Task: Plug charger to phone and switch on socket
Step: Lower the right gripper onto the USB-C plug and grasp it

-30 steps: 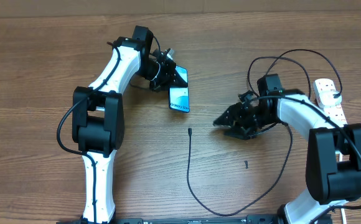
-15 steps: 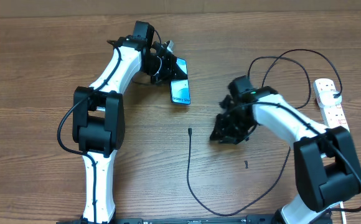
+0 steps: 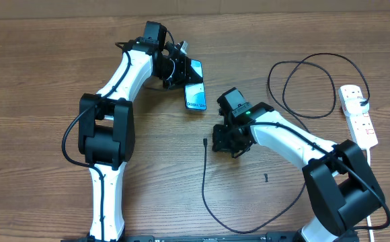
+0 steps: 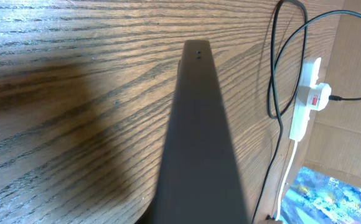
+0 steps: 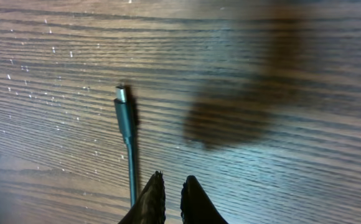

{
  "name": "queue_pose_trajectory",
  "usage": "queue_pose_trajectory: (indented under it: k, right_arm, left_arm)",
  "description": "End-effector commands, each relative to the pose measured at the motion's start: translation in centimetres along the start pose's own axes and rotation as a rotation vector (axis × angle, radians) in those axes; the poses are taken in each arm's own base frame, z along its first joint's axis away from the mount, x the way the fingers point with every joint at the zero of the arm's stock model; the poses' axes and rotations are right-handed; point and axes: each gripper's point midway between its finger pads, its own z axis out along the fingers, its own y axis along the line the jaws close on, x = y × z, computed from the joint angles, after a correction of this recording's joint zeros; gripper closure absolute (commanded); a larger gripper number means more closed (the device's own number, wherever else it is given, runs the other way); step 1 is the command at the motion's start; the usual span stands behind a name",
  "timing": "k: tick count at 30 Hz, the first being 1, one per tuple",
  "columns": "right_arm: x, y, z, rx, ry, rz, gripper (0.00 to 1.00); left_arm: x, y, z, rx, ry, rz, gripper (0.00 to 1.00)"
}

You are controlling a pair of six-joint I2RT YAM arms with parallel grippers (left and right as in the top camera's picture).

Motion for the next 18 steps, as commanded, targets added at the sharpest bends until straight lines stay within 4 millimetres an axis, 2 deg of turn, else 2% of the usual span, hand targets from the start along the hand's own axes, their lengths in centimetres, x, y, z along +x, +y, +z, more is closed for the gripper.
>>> queue_pose_trajectory:
  k: [1,10,18]
  right_arm:
    - [-1.1,0.6,-1.1,0.003,-0.058,0.025,0.90]
    - [0.5,0.7,-0.4,0.022,-0.022,0.064,0.94]
    - [-0.1,1.4,-0.3,0.000,-0.047,0.097,0.94]
  left_arm:
    - [-0.5,-1.5,-0.6,0.026,-0.016,0.038,0.96]
    - [-0.5,-1.5,-0.6,0.026,-0.017,0.043,0.96]
    - [-0.5,-1.5,-0.6,0.025,-0.018,0.061,0.96]
